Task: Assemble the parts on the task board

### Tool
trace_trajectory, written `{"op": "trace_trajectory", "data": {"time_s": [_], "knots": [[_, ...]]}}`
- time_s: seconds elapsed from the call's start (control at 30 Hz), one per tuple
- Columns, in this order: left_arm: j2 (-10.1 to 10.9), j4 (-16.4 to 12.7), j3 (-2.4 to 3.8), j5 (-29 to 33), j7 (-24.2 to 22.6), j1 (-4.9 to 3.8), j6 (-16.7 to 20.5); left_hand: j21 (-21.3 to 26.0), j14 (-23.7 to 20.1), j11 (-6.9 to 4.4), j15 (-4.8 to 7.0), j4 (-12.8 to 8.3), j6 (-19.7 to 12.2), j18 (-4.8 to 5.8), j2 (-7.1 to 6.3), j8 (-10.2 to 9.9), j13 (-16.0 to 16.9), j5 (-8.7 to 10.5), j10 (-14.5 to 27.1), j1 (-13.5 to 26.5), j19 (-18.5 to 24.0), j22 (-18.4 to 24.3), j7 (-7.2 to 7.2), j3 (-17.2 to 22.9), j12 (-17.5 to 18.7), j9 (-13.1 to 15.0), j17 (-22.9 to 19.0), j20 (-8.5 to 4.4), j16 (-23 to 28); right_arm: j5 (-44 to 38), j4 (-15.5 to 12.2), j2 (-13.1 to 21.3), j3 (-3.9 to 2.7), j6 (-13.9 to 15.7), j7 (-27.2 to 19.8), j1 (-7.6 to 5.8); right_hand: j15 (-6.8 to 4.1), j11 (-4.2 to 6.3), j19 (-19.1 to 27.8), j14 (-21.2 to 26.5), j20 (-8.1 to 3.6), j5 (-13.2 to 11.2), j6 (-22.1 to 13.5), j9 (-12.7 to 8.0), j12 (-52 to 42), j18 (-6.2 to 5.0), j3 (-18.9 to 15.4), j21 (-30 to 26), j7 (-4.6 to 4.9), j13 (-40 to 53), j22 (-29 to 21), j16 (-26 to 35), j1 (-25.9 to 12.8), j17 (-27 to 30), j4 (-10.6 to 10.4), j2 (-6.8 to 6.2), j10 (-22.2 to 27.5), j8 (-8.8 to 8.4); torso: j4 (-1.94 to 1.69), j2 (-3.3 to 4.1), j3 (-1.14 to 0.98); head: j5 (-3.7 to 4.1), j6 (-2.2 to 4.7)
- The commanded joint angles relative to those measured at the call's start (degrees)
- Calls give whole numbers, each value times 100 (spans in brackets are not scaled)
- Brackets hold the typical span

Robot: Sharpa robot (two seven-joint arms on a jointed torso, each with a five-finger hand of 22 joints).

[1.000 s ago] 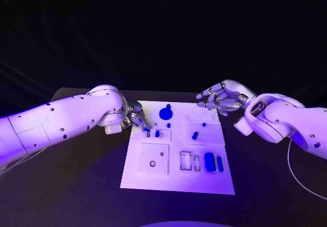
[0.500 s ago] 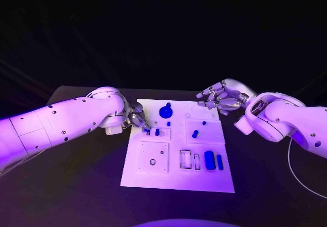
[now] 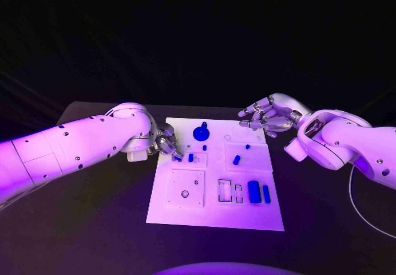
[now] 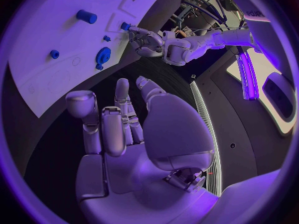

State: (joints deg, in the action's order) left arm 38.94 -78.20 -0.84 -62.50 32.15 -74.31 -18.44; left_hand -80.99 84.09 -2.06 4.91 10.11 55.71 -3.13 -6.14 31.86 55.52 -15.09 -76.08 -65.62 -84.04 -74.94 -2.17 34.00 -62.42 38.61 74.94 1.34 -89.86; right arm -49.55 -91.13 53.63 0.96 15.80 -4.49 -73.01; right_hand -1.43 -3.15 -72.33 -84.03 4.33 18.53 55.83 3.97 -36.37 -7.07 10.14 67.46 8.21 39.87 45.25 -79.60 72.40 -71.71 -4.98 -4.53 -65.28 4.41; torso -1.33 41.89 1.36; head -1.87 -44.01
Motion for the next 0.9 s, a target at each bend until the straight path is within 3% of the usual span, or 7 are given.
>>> {"op": "trace_trajectory", "data": {"time_s": [0.03, 0.9], "knots": [[3, 1, -22, -109, 79, 30, -229, -19, 591, -12, 37, -842, 37, 49, 14, 22, 13, -18, -42, 35, -133, -527, 23, 826, -27, 11, 1506, -29, -14, -1, 2, -5, -1, -84, -38, 4, -8, 18, 45, -245, 9, 20, 28, 2, 25, -94, 2, -22, -6, -6, -8, 31, -6, 9, -41, 39, 14, 35, -1, 0, 4, -6, -6], [-45, -7, -21, -130, 70, 31, -268, -24, 591, -20, 39, -892, 78, 50, -8, 32, 65, -85, -91, 86, -136, -538, 33, 866, -71, 6, 1506, -29, -14, -1, -1, 2, -1, -107, -38, 4, -8, 18, 44, -245, 9, 26, 29, 2, 22, -94, -8, -26, -6, -7, -13, 34, -13, 12, -51, 34, 12, 35, 7, 0, 0, -1, -31]]}}
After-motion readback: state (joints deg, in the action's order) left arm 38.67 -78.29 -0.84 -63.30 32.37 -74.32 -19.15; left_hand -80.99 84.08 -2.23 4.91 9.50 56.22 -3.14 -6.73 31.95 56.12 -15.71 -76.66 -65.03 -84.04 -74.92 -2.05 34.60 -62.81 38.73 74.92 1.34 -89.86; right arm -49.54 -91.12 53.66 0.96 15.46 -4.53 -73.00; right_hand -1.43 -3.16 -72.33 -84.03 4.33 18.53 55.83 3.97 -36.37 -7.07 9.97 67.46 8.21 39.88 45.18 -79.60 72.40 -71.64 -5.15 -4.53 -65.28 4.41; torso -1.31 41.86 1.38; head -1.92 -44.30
